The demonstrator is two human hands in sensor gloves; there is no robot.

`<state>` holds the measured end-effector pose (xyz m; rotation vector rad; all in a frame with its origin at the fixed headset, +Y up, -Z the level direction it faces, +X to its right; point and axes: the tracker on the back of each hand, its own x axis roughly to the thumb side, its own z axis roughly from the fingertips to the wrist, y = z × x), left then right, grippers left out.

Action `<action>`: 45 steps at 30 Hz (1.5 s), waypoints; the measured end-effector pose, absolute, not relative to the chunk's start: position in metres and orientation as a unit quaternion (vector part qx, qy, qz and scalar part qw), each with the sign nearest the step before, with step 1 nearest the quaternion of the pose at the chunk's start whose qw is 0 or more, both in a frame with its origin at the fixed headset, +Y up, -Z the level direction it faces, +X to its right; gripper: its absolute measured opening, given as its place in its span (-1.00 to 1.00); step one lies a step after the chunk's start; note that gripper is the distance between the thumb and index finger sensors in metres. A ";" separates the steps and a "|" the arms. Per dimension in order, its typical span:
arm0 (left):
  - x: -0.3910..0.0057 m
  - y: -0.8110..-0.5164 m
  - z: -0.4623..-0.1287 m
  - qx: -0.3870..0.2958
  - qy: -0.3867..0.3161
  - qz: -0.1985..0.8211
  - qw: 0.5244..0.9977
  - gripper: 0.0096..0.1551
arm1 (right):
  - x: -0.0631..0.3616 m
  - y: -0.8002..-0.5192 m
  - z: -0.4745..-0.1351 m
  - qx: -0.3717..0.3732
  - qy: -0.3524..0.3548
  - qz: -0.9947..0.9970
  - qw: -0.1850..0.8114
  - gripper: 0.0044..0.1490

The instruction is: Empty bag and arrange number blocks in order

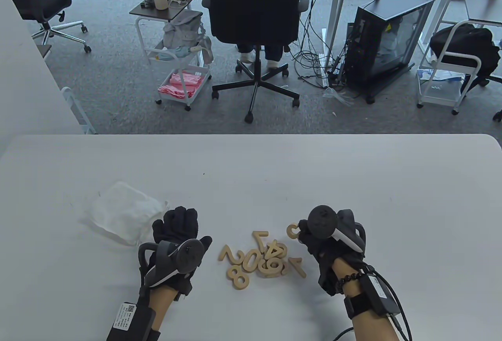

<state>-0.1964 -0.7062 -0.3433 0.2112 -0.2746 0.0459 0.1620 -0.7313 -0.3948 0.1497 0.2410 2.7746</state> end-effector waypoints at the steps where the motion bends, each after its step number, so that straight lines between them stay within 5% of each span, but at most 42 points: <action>1: -0.196 -0.706 -0.343 0.105 -0.137 0.023 0.985 -0.03 | 0.166 -0.738 -0.395 0.045 0.095 0.977 0.185 -0.41; 5: -0.195 -0.707 -0.343 0.102 -0.137 0.022 0.985 -0.04 | 0.174 -0.764 -0.399 0.021 0.144 0.975 0.168 -0.42; 30: -0.198 -0.707 -0.341 0.099 -0.132 0.032 0.986 -0.03 | 0.142 -0.753 -0.391 0.037 0.089 0.995 0.008 -0.35; 34: -0.198 -0.707 -0.342 0.100 -0.133 0.031 0.986 -0.03 | 0.129 -0.732 -0.382 0.119 0.012 0.993 -0.004 -0.24; 39: -0.199 -0.706 -0.341 0.103 -0.134 0.034 0.985 -0.04 | 0.096 -0.716 -0.362 0.235 0.006 0.970 0.052 -0.19; 45: -0.199 -0.706 -0.340 0.105 -0.135 0.034 0.985 -0.03 | 0.045 -0.732 -0.337 0.287 0.033 0.955 -0.063 -0.13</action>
